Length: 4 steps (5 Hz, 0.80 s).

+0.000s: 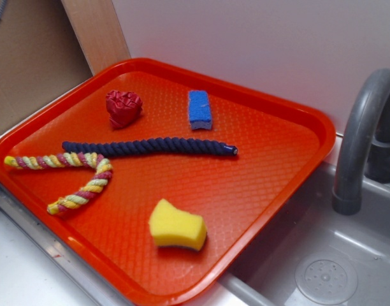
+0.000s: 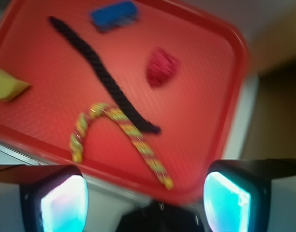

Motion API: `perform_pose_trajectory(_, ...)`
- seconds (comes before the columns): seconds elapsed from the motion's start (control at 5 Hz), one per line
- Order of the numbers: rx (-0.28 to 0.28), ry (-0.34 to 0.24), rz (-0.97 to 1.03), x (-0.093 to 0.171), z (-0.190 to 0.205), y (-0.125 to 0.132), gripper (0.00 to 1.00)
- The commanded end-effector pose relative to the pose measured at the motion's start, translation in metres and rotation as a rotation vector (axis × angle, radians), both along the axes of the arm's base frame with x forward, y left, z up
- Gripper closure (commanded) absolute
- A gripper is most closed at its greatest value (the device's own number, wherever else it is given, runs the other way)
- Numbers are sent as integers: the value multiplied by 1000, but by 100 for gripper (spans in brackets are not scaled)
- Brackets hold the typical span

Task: Grab the green sponge.

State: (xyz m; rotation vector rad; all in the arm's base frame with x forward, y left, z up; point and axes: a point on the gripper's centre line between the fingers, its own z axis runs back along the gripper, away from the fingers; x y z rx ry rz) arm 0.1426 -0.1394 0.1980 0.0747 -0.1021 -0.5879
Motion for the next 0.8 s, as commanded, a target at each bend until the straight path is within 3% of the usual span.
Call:
perform_pose_trajectory(0.0,-57,-43,-320,-9,-20,-84,0)
perform_pose_trajectory(0.6,-24,80,-510,-5,-80,-158,0)
